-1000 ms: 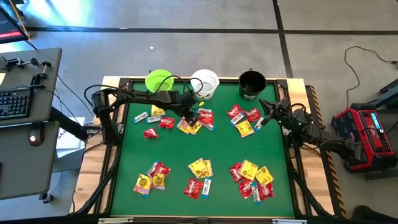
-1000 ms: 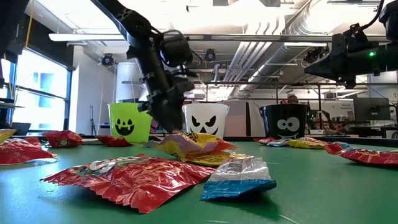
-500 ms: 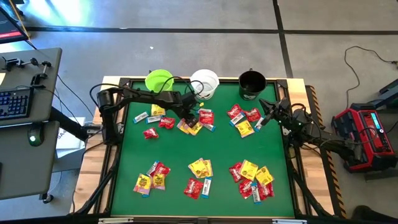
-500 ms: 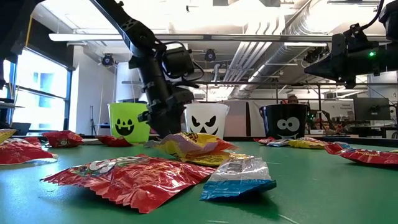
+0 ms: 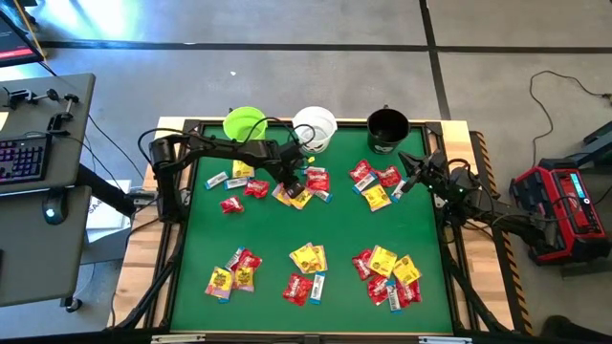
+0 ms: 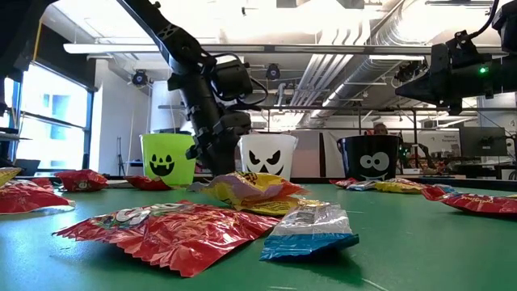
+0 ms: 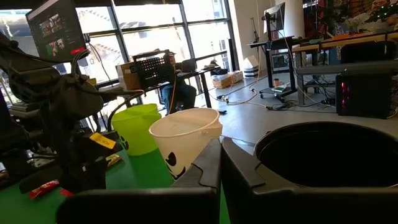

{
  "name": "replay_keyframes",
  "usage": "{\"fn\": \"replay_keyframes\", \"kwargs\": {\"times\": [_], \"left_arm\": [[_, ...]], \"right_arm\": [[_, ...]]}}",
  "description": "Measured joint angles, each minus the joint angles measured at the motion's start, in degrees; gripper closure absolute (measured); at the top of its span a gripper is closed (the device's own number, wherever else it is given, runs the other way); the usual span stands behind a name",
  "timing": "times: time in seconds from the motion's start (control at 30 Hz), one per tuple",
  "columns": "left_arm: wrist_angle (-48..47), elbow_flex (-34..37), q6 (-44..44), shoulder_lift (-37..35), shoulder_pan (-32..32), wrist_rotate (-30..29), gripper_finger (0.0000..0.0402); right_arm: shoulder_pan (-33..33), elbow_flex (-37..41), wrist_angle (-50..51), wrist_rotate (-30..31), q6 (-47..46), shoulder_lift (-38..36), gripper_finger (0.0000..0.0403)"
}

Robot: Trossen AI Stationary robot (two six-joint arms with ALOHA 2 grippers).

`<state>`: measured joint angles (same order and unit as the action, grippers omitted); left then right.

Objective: Sort candy by brand, put in halloween buckets
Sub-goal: Put the yellow candy into the green bucket

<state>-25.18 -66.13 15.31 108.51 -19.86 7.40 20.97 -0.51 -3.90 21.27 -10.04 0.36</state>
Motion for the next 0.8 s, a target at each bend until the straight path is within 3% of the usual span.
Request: {"fn": "replay_keyframes", "kwargs": {"times": [0.2,0.8], "left_arm": [[1.5,0.0,-0.6,-1.0,0.0,1.0,0.0396],[2.9,0.0,-1.0,-13.7,0.1,-0.1,0.0401]], "right_arm": [[0.0,0.0,0.0,0.0,0.0,0.0,0.0403],[0.0,0.0,0.0,0.0,0.0,0.0,0.0403]]}}
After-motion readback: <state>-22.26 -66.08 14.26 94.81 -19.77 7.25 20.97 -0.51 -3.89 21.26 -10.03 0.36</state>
